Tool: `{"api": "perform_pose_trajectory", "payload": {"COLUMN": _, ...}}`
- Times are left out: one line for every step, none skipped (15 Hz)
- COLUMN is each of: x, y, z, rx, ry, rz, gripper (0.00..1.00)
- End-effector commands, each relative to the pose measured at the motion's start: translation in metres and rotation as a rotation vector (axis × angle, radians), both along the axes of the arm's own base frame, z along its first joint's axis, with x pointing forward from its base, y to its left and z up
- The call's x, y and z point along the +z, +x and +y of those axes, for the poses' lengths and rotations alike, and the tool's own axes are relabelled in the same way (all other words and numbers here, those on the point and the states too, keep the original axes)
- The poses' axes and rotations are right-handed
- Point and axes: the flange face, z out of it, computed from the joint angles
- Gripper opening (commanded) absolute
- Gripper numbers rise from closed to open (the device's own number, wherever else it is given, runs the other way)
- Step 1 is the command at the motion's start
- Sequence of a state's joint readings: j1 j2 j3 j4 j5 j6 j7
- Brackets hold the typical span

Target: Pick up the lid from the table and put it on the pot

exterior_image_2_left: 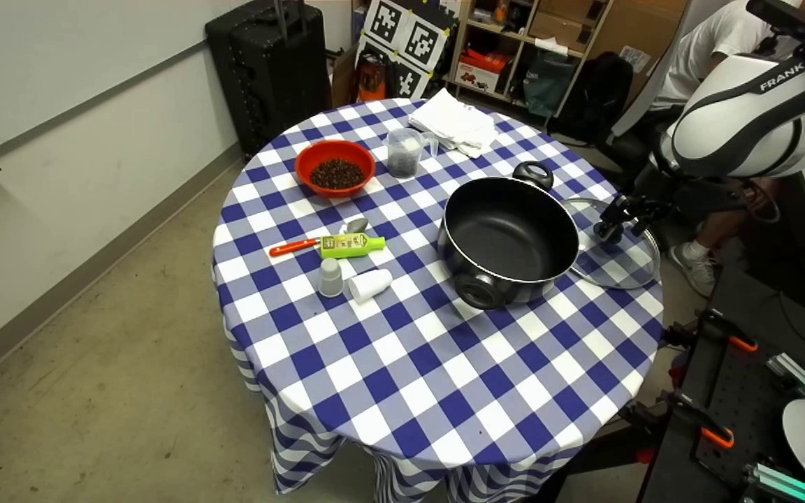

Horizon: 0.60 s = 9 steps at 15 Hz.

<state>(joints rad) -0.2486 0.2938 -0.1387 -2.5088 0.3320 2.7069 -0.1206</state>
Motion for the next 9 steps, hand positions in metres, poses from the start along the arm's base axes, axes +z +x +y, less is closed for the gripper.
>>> {"api": "perform_pose_trajectory", "payload": {"x": 0.0, "y": 0.014, "z": -0.014, "rx": 0.012, "ry": -0.014, "rz": -0.003, "gripper": 1.0}}
{"api": "perform_pose_trajectory", "payload": {"x": 0.001, "y": 0.016, "z": -0.016, "rx": 0.014, "ry": -0.018, "rz": -0.006, "gripper": 1.0}}
{"api": "perform_pose_trajectory", "payload": {"x": 0.002, "y": 0.017, "z": -0.018, "rx": 0.016, "ry": -0.021, "rz": -0.008, "gripper": 1.0}}
{"api": "perform_pose_trajectory", "payload": {"x": 0.002, "y": 0.019, "z": -0.019, "rx": 0.021, "ry": -0.023, "rz": -0.012, "gripper": 1.0}}
{"api": "perform_pose_trajectory", "payload": {"x": 0.002, "y": 0.022, "z": -0.019, "rx": 0.031, "ry": -0.022, "rz": -0.014, "gripper": 1.0}}
{"api": "perform_pose_trajectory", "payload": {"x": 0.002, "y": 0.024, "z": -0.019, "rx": 0.039, "ry": -0.019, "rz": -0.015, "gripper": 1.0}}
{"api": "perform_pose_trajectory", "payload": {"x": 0.002, "y": 0.026, "z": -0.017, "rx": 0.045, "ry": -0.017, "rz": -0.018, "gripper": 0.9}}
{"api": "perform_pose_trajectory", "payload": {"x": 0.002, "y": 0.028, "z": -0.016, "rx": 0.05, "ry": -0.016, "rz": -0.02, "gripper": 0.74}}
{"api": "perform_pose_trajectory", "payload": {"x": 0.002, "y": 0.029, "z": -0.015, "rx": 0.056, "ry": -0.015, "rz": -0.023, "gripper": 0.67}}
